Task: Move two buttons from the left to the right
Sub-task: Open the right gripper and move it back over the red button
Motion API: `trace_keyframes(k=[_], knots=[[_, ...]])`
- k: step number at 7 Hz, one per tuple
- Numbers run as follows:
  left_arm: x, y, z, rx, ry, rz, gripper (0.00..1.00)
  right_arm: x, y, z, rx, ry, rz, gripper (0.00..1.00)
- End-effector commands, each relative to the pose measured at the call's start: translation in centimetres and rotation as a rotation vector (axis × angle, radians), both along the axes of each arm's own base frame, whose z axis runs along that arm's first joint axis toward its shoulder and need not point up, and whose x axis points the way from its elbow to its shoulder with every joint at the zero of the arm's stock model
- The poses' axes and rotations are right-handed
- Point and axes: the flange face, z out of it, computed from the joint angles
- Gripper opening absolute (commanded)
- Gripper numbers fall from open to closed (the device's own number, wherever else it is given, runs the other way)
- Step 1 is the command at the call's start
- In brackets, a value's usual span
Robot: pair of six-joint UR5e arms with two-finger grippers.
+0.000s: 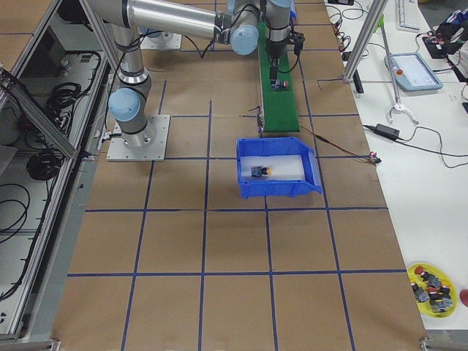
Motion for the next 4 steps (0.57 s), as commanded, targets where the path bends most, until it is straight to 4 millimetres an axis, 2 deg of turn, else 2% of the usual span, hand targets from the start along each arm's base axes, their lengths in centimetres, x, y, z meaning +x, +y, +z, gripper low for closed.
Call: trace_keyframes(k=[1, 4], knots=[[0.0, 0.0, -0.1, 0.001, 0.0, 0.0, 1.0, 0.1, -1.6, -2.2, -0.006, -0.01, -0.003, 1.0], [0.0, -0.1, 0.0, 0.0, 0.0, 0.0, 1.0, -0.1, -2.7, -4.9, 0.041, -0.014, -0.002, 1.0]])
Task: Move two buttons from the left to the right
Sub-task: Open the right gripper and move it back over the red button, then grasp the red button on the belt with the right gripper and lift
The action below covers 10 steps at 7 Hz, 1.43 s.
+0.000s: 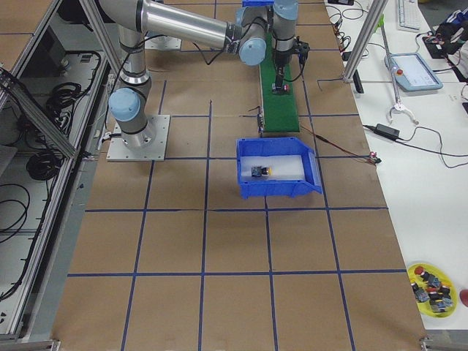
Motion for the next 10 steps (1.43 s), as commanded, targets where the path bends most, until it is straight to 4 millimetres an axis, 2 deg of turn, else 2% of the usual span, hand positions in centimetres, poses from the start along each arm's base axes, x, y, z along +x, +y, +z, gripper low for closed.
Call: trace_keyframes(k=[1, 5, 7, 10], knots=[[0.1, 0.0, 0.0, -0.001, -0.001, 0.002, 1.0, 0.0, -0.7, -1.6, 0.028, -0.002, 0.0, 1.0], [0.1, 0.0, 0.1, -0.002, 0.0, 0.002, 1.0, 1.4, -1.8, -5.9, 0.092, -0.038, 0.016, 1.0], [0.0, 0.0, 0.1, -0.002, -0.001, 0.0, 1.0, 1.4, -2.8, -7.5, 0.082, -0.038, 0.022, 0.99], [0.0, 0.0, 0.2, -0.004, 0.0, 0.0, 1.0, 1.3, -4.6, -11.8, 0.084, -0.038, 0.028, 0.99]])
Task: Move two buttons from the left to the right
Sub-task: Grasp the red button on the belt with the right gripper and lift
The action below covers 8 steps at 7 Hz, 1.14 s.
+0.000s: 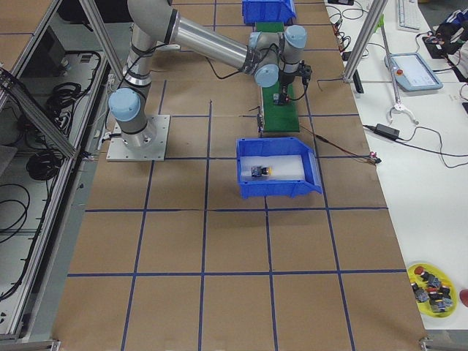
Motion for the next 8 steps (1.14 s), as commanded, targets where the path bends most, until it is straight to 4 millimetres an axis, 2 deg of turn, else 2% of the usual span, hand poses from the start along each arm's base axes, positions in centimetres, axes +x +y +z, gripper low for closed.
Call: trace_keyframes(k=[1, 2, 3, 4, 5, 6, 7, 8], knots=[[0.0, 0.0, 0.1, -0.002, 0.0, -0.001, 1.0, 0.0, -0.8, -2.5, 0.012, 0.0, 0.002, 0.99], [0.1, 0.0, 0.1, -0.002, 0.0, 0.001, 1.0, 0.0, -0.9, -3.5, 0.027, -0.001, 0.003, 0.98], [0.0, 0.0, 0.1, -0.002, 0.0, -0.001, 1.0, -0.2, -1.0, -3.7, 0.032, 0.0, 0.002, 0.64], [0.0, 0.0, 0.1, -0.002, 0.0, -0.001, 1.0, -0.2, -0.8, -3.4, 0.043, 0.008, 0.003, 0.21], [0.0, -0.1, 0.0, -0.001, 0.0, -0.001, 1.0, -0.2, -0.3, -3.1, 0.072, 0.006, 0.007, 0.06], [0.0, 0.0, 0.1, -0.002, 0.0, -0.001, 1.0, -0.5, -0.2, -2.3, 0.068, 0.02, 0.01, 0.05], [0.0, 0.0, 0.1, -0.002, 0.0, -0.001, 1.0, -1.1, 0.1, -0.1, 0.035, 0.024, 0.028, 0.05], [0.0, 0.0, 0.2, -0.004, 0.0, -0.001, 1.0, -2.7, 1.2, 3.9, 0.006, 0.024, 0.005, 0.05]])
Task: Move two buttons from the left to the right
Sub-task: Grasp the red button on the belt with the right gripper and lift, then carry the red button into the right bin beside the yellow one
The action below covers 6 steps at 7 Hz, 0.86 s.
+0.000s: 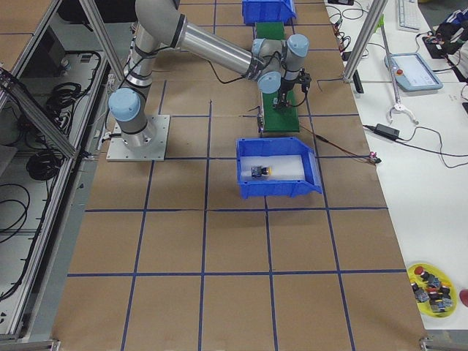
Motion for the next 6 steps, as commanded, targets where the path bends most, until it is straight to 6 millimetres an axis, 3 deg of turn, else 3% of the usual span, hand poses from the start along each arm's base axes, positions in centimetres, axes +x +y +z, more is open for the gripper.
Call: trace_keyframes(k=[1, 2, 3, 4, 5, 6], knots=[[0.0, 0.0, -0.1, 0.002, 0.0, 0.0, 1.0, -5.4, 2.6, 7.9, -0.032, 0.003, -0.04, 0.05], [0.0, 0.0, -0.1, 0.002, 0.0, 0.0, 1.0, -10.9, 3.8, 11.1, -0.072, 0.009, 0.011, 0.05], [0.0, -0.1, 0.0, 0.0, 0.0, 0.0, 1.0, -15.9, 3.8, 12.8, -0.108, 0.023, 0.071, 0.05], [0.0, 0.0, 0.0, 0.0, 0.0, 0.0, 1.0, -19.5, 3.5, 14.3, -0.142, 0.05, 0.178, 0.05], [0.0, 0.0, -0.1, 0.002, 0.0, 0.0, 1.0, -23.5, 3.6, 14.0, -0.124, 0.104, 0.267, 0.05], [0.0, 0.0, -0.1, 0.002, 0.0, 0.0, 1.0, -26.8, 3.2, 11.3, -0.077, 0.093, 0.266, 0.05]])
